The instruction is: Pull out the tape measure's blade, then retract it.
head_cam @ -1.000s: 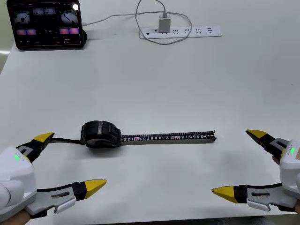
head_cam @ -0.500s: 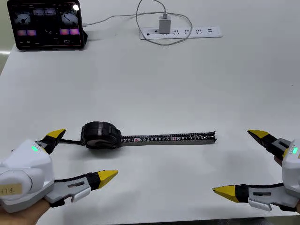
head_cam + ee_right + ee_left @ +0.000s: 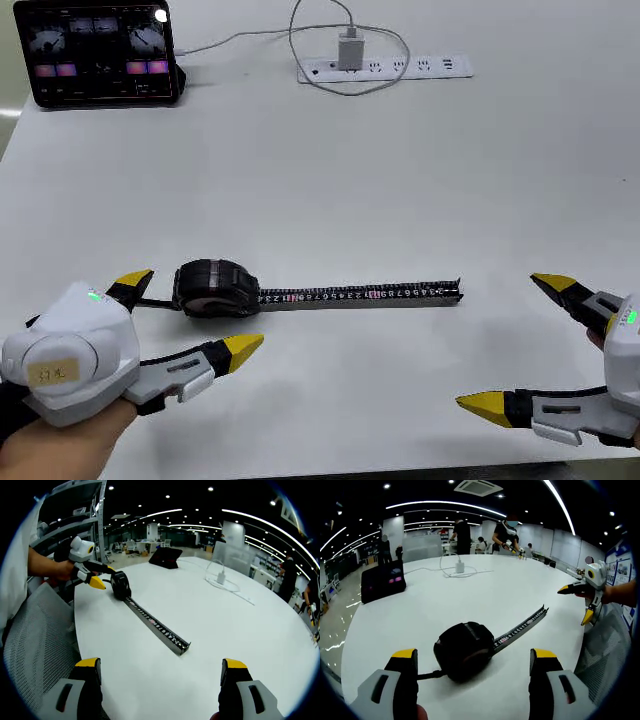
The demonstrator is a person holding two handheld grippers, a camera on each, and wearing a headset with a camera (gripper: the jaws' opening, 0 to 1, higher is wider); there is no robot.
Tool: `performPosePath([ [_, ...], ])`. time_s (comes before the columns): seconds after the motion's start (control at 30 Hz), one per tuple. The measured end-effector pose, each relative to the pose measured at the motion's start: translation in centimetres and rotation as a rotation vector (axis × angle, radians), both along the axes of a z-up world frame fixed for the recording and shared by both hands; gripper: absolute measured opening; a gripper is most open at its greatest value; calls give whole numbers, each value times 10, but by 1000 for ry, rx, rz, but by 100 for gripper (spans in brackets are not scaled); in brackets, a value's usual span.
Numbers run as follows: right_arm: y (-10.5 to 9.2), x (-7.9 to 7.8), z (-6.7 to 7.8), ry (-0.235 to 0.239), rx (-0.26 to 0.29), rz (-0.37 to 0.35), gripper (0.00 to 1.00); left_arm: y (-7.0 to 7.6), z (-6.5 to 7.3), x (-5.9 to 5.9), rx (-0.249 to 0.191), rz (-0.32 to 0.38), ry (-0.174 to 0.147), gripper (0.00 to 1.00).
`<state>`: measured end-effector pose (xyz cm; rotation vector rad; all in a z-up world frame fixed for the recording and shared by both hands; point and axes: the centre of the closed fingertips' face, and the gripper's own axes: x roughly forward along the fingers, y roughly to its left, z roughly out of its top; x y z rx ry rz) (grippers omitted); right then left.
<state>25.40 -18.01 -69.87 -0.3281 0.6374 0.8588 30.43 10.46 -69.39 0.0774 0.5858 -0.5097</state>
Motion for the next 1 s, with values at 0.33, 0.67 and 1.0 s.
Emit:
performPosePath([
  [0.33,-2,3,1,-4,1,-3,99,-2,-12,10,-56,91,43,88],
  [0.67,-6,5,2,-8,-3,-8,99,-17,-17,13,-96,104,62,87],
  [1.0,-5,10,5,-21,-6,-3,96,-18,-15,17,-114,164,55,88],
])
